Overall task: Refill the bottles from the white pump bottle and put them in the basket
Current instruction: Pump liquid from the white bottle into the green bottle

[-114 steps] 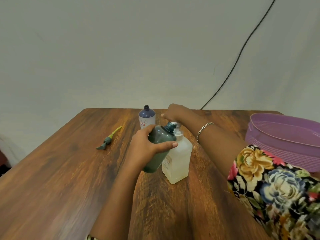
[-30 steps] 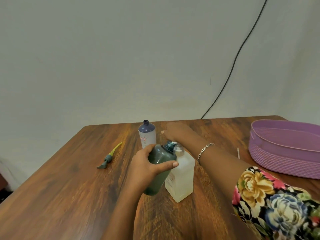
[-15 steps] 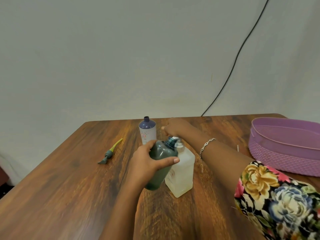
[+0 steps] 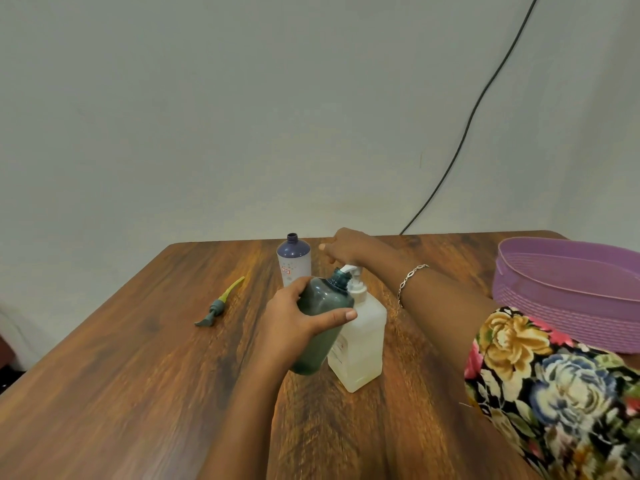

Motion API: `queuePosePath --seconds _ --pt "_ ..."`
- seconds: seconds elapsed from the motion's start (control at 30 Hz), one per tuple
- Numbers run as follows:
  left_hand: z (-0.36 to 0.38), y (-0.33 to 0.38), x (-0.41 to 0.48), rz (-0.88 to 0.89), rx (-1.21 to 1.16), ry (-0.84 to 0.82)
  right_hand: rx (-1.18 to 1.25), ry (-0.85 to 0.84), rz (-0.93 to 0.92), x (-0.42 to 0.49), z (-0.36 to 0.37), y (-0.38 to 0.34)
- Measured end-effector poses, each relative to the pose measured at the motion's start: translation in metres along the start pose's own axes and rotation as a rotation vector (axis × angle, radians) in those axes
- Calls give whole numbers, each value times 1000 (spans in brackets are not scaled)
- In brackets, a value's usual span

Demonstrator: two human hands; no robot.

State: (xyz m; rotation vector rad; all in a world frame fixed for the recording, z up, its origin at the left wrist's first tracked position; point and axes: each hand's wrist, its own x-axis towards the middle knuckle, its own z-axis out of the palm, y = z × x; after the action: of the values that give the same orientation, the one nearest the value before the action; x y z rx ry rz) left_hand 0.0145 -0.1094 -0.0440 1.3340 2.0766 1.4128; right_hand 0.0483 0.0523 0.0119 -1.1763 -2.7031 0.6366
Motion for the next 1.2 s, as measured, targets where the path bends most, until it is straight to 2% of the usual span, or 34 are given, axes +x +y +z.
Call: queuePosePath --seconds 0.27,0.43,0.77,1.0,1.2 --pt "1 -4 0 21 -18 18 -197 119 39 1 16 3" --pt "1 -6 -3 3 14 -6 -101 109 5 3 11 6" --pt "-1 0 -3 0 -8 -16 -228 127 23 0 12 2" --pt "-4 -4 -1 1 1 10 -192 103 -55 -1 8 -5" --pt "-5 -2 -6 20 -33 17 -182 87 -49 -2 -2 -6"
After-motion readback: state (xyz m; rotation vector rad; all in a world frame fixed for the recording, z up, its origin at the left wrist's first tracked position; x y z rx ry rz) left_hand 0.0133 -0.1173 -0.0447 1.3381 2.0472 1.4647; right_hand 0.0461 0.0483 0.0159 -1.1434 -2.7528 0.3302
